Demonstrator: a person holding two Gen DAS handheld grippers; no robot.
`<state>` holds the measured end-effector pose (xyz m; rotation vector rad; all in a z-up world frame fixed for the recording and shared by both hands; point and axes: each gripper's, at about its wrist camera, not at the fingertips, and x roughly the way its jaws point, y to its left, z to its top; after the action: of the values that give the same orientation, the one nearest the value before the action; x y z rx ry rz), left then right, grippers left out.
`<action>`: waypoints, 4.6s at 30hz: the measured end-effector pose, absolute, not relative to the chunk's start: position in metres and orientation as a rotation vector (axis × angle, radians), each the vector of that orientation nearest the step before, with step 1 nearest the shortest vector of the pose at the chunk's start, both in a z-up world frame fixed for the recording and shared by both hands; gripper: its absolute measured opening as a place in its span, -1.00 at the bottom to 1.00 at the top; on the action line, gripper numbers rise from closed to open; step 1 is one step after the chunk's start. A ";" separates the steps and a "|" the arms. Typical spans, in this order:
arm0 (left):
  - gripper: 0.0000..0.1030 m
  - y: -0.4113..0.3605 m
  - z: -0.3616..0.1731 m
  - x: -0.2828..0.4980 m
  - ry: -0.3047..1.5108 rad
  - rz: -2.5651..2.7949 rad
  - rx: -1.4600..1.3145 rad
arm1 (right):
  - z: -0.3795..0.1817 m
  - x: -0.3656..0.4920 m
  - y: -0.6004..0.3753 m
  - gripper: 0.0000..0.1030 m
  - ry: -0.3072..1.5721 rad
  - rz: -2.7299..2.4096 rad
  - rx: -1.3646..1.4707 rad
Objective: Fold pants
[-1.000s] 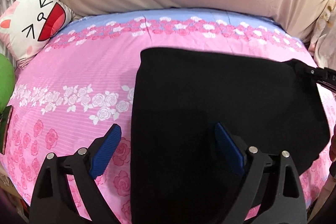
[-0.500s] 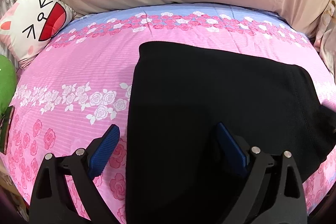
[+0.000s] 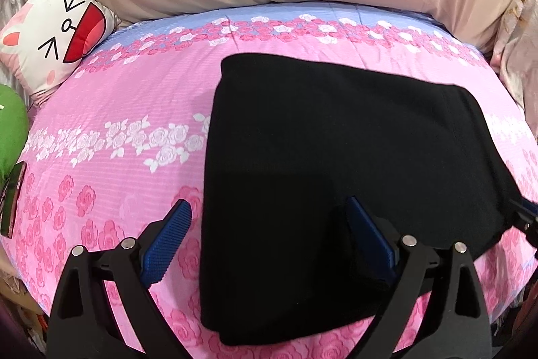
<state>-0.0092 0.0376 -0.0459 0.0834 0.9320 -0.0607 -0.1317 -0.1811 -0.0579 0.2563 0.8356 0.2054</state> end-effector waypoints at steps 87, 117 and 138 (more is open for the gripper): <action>0.91 -0.042 -0.063 -0.072 0.987 -0.316 0.212 | -0.089 -0.158 -0.219 -0.50 0.848 0.135 0.228; 0.91 0.077 -0.067 0.026 1.168 -0.543 -0.415 | -0.096 -0.065 -0.225 0.72 0.991 0.513 0.668; -0.16 0.117 -0.047 -0.024 1.197 -0.606 -0.360 | -0.072 -0.131 -0.207 -0.08 0.946 0.491 0.606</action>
<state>-0.0236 0.1171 -0.0469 -0.3598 1.1967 -0.6063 -0.1308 -0.2072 -0.0722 0.6057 0.9457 0.4914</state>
